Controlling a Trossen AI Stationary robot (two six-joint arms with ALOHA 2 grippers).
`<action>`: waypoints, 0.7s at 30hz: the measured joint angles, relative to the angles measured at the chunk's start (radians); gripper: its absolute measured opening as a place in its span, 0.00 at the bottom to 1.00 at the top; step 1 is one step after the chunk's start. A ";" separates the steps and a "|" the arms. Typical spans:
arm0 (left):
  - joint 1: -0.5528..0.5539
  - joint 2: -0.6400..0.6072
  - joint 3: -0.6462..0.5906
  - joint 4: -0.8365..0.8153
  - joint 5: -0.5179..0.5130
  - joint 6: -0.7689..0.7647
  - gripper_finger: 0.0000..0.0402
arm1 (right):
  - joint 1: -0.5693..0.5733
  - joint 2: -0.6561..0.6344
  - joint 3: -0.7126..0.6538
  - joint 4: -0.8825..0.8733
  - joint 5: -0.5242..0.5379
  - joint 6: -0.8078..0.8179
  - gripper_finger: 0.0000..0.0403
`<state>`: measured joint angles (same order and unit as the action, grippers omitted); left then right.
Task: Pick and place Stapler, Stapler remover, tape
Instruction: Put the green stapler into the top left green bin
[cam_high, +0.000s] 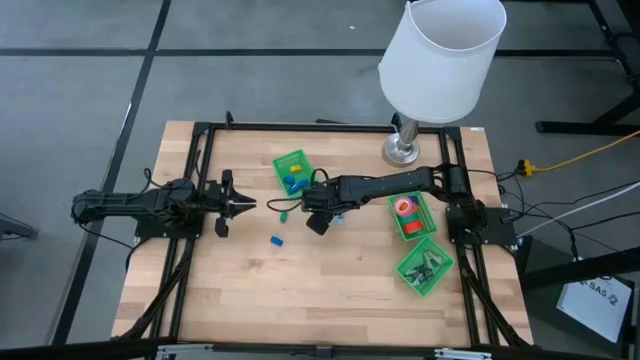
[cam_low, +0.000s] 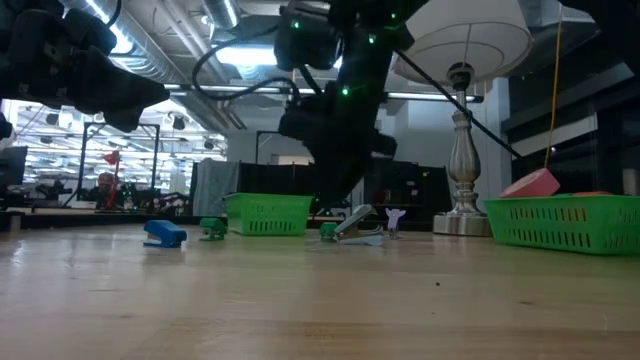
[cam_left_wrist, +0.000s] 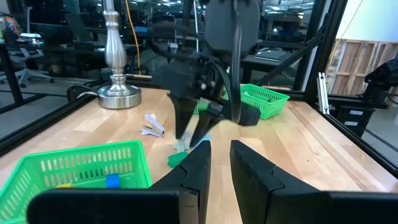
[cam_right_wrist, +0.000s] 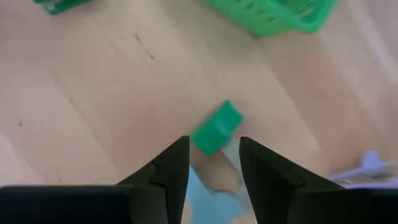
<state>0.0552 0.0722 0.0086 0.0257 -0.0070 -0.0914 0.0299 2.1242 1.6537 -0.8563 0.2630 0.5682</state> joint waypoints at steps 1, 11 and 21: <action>0.000 0.000 0.000 0.000 0.000 0.000 0.15 | 0.000 0.000 -0.015 0.023 -0.007 0.000 0.36; 0.000 0.000 0.000 0.000 0.000 0.000 0.15 | -0.002 0.000 -0.108 0.157 -0.080 0.008 0.35; 0.000 0.000 0.000 0.000 0.000 0.000 0.15 | -0.015 0.000 -0.101 0.158 -0.080 0.000 0.35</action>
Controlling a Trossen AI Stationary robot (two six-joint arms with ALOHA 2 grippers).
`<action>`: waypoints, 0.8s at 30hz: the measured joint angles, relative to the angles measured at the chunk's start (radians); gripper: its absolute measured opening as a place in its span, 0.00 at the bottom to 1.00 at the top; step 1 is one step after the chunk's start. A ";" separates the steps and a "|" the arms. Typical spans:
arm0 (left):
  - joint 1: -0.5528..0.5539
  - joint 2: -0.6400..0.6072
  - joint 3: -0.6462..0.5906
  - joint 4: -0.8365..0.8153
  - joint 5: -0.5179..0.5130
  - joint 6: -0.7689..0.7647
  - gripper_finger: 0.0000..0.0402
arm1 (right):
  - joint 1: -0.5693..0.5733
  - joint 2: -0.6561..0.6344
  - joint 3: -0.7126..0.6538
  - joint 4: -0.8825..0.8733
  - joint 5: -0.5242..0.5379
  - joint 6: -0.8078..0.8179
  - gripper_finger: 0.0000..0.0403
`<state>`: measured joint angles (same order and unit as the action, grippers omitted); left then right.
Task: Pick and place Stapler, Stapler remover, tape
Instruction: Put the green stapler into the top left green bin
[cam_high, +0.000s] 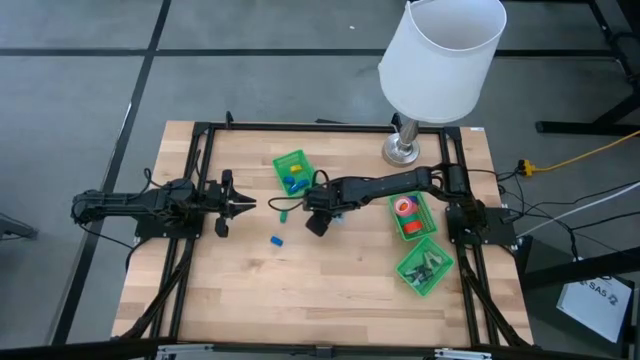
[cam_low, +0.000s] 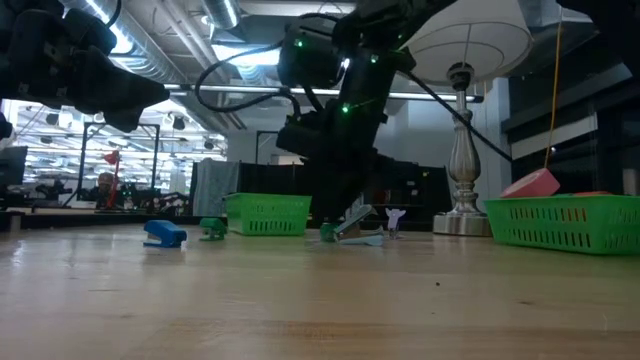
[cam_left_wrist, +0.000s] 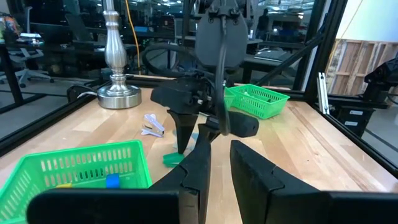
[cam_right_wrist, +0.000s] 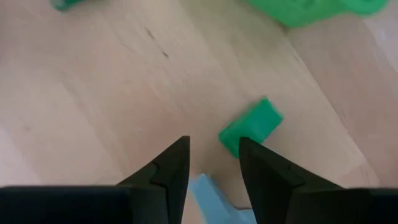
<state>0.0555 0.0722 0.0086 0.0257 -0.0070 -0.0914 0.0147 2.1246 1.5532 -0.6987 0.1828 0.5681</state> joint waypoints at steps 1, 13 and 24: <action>0.000 0.000 0.000 0.000 0.000 0.000 0.15 | 0.000 -0.001 0.007 -0.001 0.000 -0.003 0.35; 0.000 0.000 0.000 0.000 0.000 0.000 0.15 | -0.021 -0.014 0.003 -0.027 -0.002 0.067 0.35; 0.000 0.000 0.000 0.000 0.000 0.000 0.15 | -0.032 -0.014 -0.071 0.113 -0.079 0.109 0.35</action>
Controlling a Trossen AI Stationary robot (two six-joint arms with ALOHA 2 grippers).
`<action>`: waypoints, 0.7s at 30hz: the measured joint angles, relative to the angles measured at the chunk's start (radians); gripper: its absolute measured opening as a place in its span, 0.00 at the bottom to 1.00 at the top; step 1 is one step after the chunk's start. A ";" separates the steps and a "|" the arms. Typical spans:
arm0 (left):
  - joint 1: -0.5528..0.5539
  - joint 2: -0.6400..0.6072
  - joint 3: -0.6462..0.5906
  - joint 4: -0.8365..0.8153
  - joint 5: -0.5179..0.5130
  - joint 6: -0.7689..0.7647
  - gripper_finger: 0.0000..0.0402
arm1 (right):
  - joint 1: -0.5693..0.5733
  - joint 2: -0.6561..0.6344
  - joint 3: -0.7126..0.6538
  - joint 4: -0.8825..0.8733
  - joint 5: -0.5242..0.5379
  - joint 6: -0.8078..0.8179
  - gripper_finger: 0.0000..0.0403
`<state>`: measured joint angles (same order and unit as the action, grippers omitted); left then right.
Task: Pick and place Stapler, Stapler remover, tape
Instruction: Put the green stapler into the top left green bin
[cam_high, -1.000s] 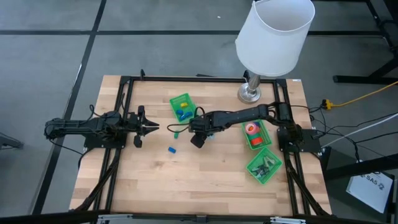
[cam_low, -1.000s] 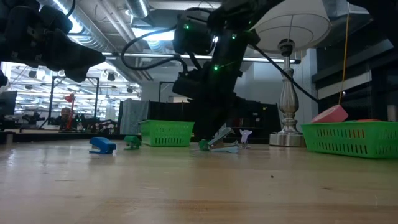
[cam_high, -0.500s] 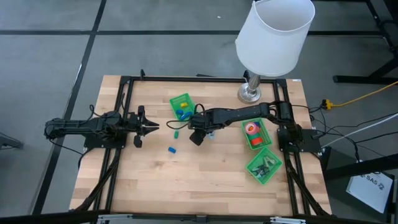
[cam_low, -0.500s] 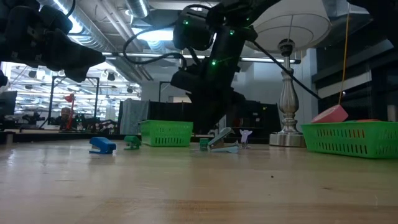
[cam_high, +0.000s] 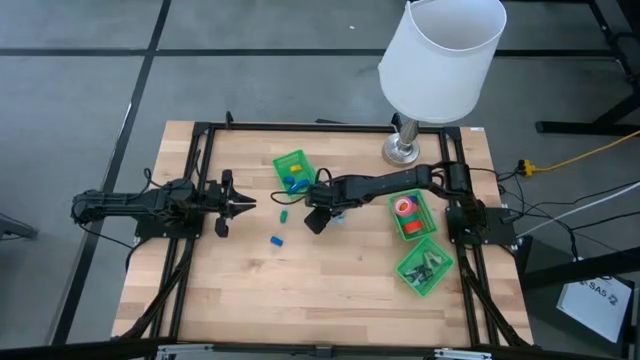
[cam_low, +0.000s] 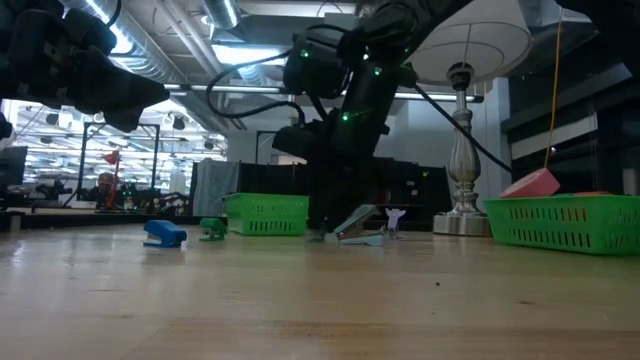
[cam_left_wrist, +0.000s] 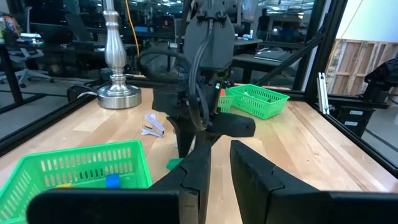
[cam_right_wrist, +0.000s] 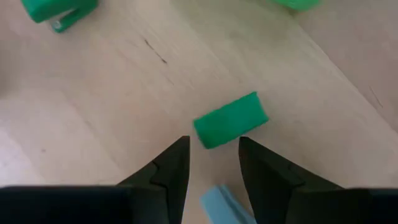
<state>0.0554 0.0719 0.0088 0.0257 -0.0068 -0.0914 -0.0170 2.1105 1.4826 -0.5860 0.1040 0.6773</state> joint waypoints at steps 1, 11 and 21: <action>0.000 0.000 0.000 0.000 0.000 0.000 0.15 | 0.000 0.000 -0.008 0.013 -0.001 0.000 0.35; 0.000 0.000 0.000 0.000 0.000 0.000 0.15 | -0.018 -0.002 -0.089 0.139 0.006 -0.078 0.35; 0.000 0.000 0.000 0.000 0.000 0.000 0.15 | 0.016 -0.027 -0.036 0.021 -0.061 -0.364 0.35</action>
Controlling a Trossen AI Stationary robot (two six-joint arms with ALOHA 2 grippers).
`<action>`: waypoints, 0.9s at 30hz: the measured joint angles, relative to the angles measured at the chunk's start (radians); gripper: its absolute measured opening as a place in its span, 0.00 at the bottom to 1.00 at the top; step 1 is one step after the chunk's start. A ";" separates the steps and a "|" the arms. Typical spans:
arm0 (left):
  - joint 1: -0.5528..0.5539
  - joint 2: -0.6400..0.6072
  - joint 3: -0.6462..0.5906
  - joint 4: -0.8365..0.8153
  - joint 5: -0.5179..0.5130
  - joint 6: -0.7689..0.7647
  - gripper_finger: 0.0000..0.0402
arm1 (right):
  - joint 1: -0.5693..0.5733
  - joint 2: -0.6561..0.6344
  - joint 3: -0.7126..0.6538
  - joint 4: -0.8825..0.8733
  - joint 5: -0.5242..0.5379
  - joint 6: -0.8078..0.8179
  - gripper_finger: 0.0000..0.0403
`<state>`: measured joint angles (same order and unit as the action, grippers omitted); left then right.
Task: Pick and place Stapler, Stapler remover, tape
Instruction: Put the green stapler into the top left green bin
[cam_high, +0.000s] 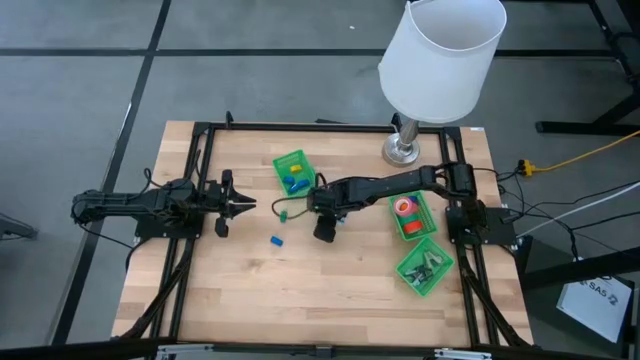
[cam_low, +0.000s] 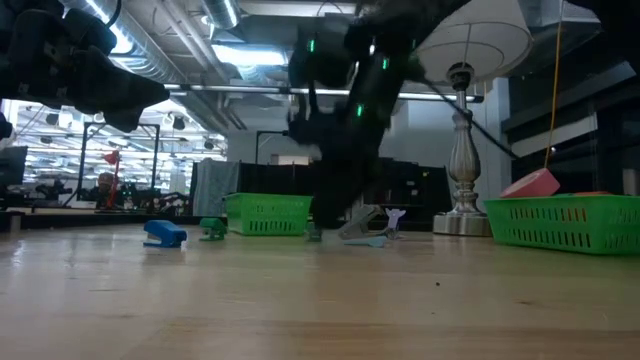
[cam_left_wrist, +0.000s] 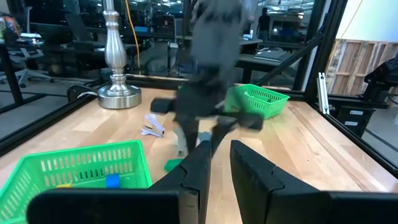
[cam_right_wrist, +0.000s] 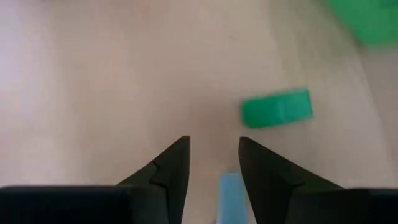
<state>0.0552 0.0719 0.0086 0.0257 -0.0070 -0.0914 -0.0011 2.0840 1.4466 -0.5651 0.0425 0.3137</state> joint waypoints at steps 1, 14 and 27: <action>0.000 0.000 0.000 0.000 0.000 0.000 0.15 | 0.007 -0.013 0.009 -0.012 0.000 -0.050 0.35; 0.000 0.000 0.000 0.000 0.000 0.000 0.15 | 0.065 -0.052 0.013 0.035 0.006 -1.121 0.35; 0.000 0.000 0.000 0.000 0.000 0.000 0.15 | 0.057 -0.052 0.001 0.084 0.019 -1.268 0.52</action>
<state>0.0553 0.0721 0.0086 0.0257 -0.0071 -0.0914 0.0557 2.0315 1.4473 -0.4810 0.0612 -0.9543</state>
